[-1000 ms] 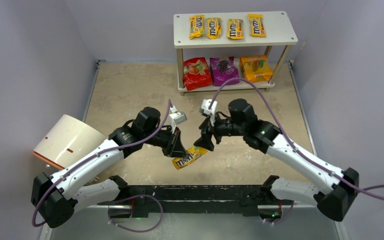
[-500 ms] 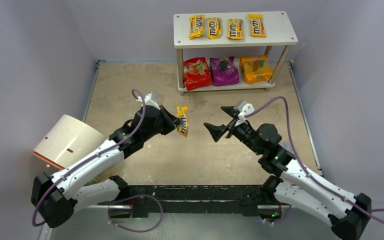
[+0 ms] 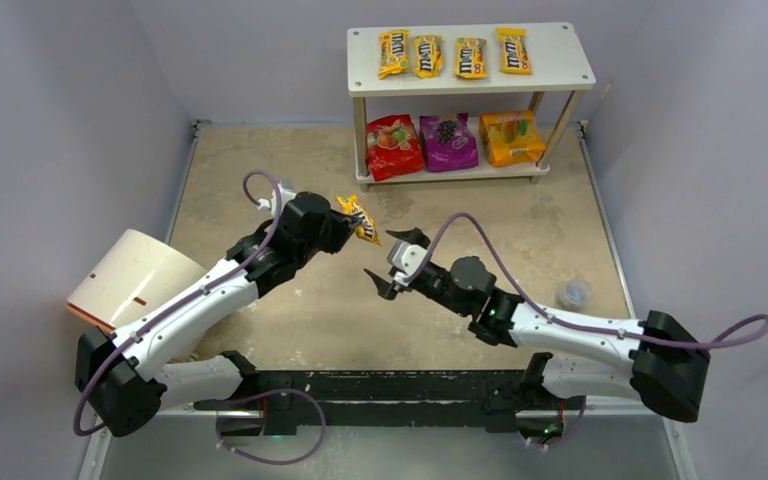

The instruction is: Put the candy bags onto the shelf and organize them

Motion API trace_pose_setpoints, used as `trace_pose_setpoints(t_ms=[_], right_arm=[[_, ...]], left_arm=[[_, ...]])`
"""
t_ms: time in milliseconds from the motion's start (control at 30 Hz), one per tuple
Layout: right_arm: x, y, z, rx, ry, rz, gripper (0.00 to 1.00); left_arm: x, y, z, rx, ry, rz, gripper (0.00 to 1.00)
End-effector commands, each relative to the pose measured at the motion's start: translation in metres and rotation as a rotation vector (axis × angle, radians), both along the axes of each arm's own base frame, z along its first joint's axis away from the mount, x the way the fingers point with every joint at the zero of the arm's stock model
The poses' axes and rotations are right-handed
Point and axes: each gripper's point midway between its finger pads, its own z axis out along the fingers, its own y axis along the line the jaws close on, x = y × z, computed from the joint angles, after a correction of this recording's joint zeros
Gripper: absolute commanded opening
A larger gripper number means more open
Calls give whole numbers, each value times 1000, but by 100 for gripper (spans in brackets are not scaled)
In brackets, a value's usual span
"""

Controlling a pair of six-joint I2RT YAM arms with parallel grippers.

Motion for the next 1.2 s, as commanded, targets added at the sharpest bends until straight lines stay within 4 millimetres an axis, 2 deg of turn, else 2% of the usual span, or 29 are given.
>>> trace_pose_setpoints(t_ms=[0, 100, 233, 333, 433, 533, 633, 700, 733, 767, 800, 867, 967, 1033, 1100, 1167], right_arm=[[16, 16, 31, 1, -141, -23, 82], [21, 23, 31, -1, -175, -22, 76], [28, 27, 37, 6, -203, -45, 74], [35, 27, 40, 5, -224, -83, 69], [41, 27, 38, -4, -245, -106, 52], [48, 28, 31, -60, -237, -128, 30], [46, 30, 29, -94, -222, -110, 8], [42, 27, 31, -90, -226, -96, 1], [40, 24, 33, -90, -227, -98, 0], [39, 20, 35, -90, -230, -101, 0], [37, 17, 36, -101, -233, -100, 0], [36, 7, 39, -151, -246, -101, 0], [37, -15, 50, -265, -279, -114, 0], [46, -38, 68, -316, -296, -161, 0], [60, -68, 98, -345, -309, -201, 0], [71, -96, 130, -372, -333, -222, 0]], left_arm=[[5, 1, 30, -95, -40, 54, 0], [4, -2, 31, -112, -43, 44, 0], [2, -4, 28, -116, -32, 32, 0], [1, -6, 28, -120, -32, 17, 0], [0, -10, 29, -139, -36, 1, 0], [-2, -13, 28, -154, -34, -15, 0], [-2, -11, 30, -149, -43, -12, 1], [-1, -7, 33, -134, -60, 0, 15], [0, -2, 34, -117, -72, 14, 32], [2, 3, 35, -92, -90, 32, 40], [3, 11, 36, -60, -106, 54, 57], [4, 28, 36, 11, -125, 99, 74], [1, 55, 46, 135, -193, 140, 84], [-1, 72, 57, 203, -253, 161, 87], [-2, 85, 64, 289, -321, 167, 89], [-3, 100, 62, 334, -336, 212, 91]])
